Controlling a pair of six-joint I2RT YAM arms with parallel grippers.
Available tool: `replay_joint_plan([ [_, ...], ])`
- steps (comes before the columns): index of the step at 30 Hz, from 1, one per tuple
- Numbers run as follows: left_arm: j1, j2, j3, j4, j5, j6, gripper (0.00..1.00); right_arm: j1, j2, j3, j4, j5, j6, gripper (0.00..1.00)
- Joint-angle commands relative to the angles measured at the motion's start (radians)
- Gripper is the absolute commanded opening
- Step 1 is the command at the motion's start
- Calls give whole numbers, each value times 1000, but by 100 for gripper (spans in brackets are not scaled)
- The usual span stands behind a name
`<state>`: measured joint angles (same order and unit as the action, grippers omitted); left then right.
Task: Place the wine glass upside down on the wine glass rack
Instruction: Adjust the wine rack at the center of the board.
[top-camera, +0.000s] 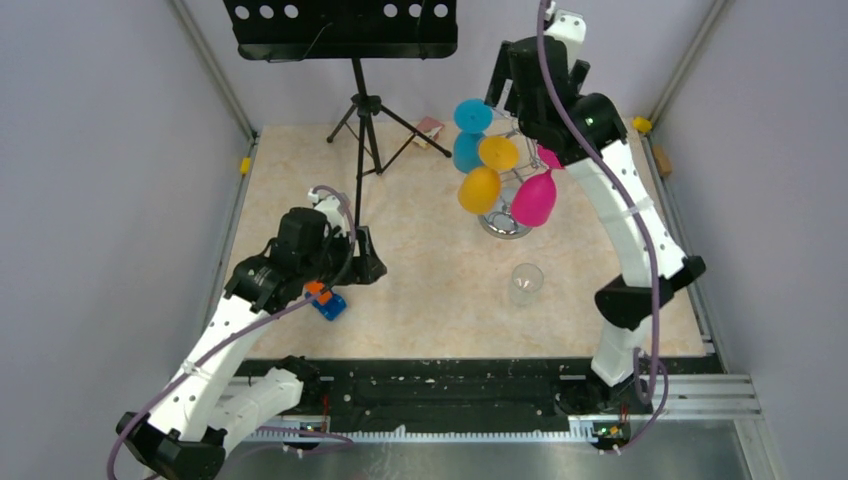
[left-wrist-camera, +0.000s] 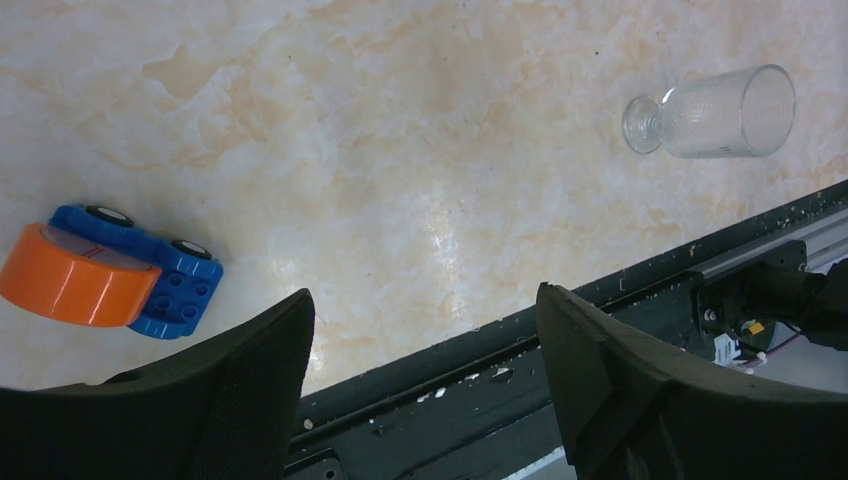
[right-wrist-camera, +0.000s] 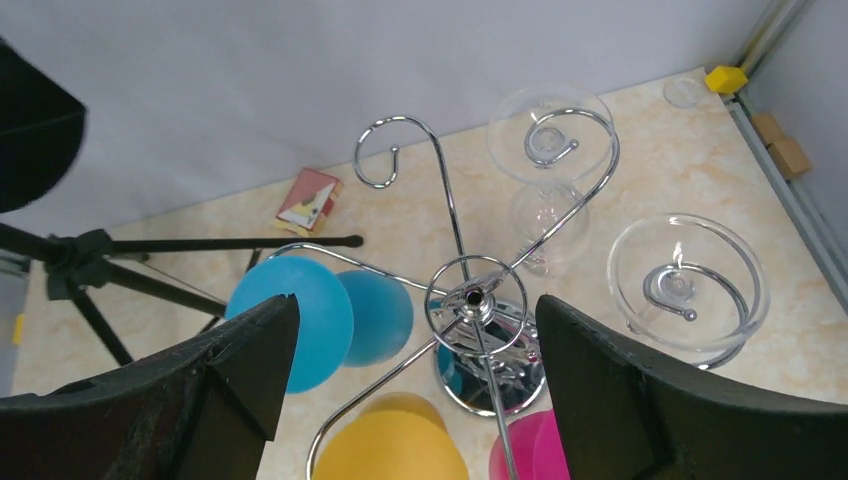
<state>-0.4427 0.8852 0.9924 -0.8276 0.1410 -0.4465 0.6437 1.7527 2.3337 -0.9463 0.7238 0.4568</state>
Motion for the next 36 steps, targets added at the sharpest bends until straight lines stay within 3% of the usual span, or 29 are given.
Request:
replay_joint_plan([
  [1,5,-21,-15,6,31,-8,84,-52,102,171,-212,-63,8,88],
  [6,4,-14,-19,5,29,-4,84,-103,85,84,-178,-155,45,68],
  [16,4,-2,-20,-2,41,-21,83,-118,97,43,-149,-156,32,67],
  [20,4,-13,-26,-7,40,-26,83,-134,118,53,-131,-166,27,63],
  [24,4,-30,-32,-9,48,-24,83,-137,117,44,-94,-155,6,54],
  [33,4,-61,-63,-13,51,-45,83,-149,146,46,-98,-155,-4,51],
  [36,5,-68,-73,-15,52,-47,83,-153,150,47,-90,-158,-4,46],
])
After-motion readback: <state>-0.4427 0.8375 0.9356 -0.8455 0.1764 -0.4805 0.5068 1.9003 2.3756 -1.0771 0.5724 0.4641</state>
